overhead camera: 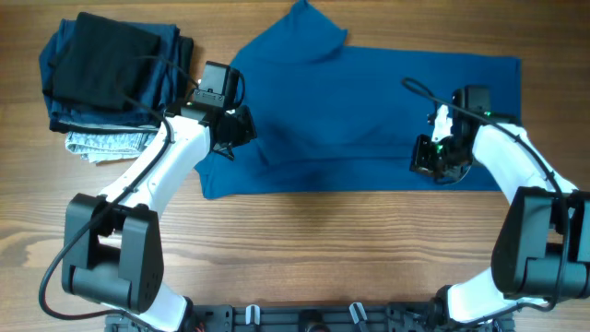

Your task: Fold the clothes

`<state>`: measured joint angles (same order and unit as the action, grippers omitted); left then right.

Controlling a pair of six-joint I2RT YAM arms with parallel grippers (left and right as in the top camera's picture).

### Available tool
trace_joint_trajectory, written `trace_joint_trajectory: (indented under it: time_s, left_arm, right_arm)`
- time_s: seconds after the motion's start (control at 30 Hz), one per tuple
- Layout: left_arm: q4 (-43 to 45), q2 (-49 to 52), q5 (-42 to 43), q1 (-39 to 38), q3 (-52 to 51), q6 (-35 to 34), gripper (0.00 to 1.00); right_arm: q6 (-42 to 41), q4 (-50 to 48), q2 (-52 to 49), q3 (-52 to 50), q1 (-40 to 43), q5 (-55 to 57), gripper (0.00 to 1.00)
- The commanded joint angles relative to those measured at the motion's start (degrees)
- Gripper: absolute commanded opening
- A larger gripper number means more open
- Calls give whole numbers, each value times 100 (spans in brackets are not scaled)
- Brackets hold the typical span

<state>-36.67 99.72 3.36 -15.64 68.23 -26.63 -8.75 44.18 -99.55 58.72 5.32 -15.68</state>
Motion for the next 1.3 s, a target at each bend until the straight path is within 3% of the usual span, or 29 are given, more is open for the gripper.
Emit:
trace_joint_trajectory:
  time_s: [0.0, 0.23, 0.83, 0.9, 1.27]
  left_arm:
    - [22, -146, 66, -2, 46, 70, 14]
    - [24, -146, 66, 0, 46, 70, 15]
    - [20, -146, 63, 0, 46, 70, 15]
    - [20, -146, 66, 0, 46, 70, 21]
    - [20, -146, 63, 0, 46, 70, 20]
  right_arm:
    - [-85, -452, -42, -219, -28, -68, 4]
    - [-369, -1060, -44, -459, -28, -31, 4]
    - [-944, -1054, -44, -481, -28, 691, 4]
    - [-1040, -1054, -44, -481, -28, 693, 4]
    - [-1539, -1084, -44, -485, -35, 997, 4]
